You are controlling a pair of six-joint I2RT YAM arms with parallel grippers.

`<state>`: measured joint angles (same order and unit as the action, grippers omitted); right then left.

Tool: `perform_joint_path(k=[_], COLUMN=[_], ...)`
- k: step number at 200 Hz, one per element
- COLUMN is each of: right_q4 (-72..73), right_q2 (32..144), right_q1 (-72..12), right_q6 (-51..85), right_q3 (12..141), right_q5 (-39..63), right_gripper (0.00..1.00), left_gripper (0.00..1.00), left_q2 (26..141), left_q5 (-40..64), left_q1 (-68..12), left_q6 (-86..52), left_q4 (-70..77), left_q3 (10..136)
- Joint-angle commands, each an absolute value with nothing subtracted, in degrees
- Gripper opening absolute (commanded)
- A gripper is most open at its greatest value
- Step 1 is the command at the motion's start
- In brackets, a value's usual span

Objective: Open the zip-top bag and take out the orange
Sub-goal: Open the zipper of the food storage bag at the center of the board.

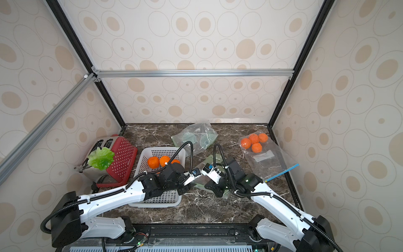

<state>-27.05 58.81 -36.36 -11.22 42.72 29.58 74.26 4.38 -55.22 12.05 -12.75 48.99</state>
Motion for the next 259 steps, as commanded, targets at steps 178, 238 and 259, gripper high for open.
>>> perform_joint_path(k=[178, 238, 259], right_q4=[-26.5, -24.9, -21.1], right_q2=[60.9, 58.9, 57.1], right_q1=[-36.8, -36.8, -36.8], right_q6=[-7.9, -8.6, -7.1], right_q3=[46.9, 47.5, 45.8], right_q5=[25.9, 23.9, 21.7], right_gripper=[0.3, 0.0, 0.0], left_gripper=[0.0, 0.29, 0.48], left_q2=[68.5, 66.6, 64.6], left_q5=[6.8, 3.6, 4.0], left_q1=[-54.9, -54.9, -54.9], left_q6=[15.5, 13.2, 10.5], left_q4=[-3.5, -2.3, -2.5], left_q3=[46.1, 44.9, 45.6])
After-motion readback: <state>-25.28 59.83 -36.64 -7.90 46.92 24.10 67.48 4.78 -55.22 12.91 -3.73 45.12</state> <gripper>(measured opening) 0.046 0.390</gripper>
